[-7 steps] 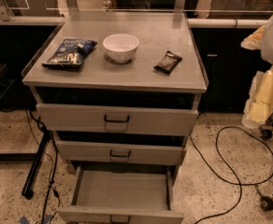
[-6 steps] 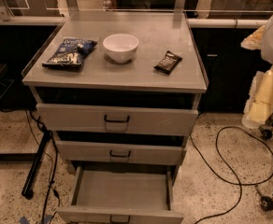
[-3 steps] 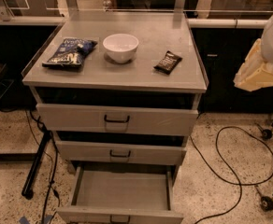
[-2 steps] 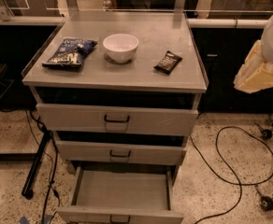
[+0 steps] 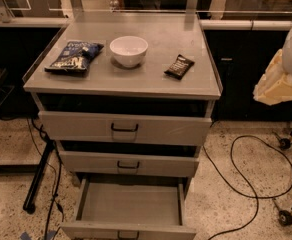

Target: Close bottom drawer

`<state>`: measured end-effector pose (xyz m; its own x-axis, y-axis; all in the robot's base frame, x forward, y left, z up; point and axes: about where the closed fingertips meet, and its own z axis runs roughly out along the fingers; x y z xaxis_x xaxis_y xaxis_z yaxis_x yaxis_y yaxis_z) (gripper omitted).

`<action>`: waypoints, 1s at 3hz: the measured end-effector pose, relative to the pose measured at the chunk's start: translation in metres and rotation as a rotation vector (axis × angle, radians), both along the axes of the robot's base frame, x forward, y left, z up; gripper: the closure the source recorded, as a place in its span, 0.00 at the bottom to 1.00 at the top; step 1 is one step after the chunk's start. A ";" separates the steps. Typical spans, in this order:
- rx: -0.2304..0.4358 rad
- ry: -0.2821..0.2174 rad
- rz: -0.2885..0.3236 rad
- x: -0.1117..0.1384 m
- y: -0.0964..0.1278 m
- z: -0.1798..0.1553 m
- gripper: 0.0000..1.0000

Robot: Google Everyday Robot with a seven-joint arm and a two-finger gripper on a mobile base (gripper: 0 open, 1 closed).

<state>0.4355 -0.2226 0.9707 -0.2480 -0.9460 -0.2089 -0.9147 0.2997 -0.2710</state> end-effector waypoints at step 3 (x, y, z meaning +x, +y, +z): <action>-0.011 0.188 -0.064 -0.041 -0.006 -0.138 1.00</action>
Offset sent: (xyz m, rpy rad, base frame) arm -0.0553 -0.0074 -0.2038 -0.0150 0.2919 -0.0843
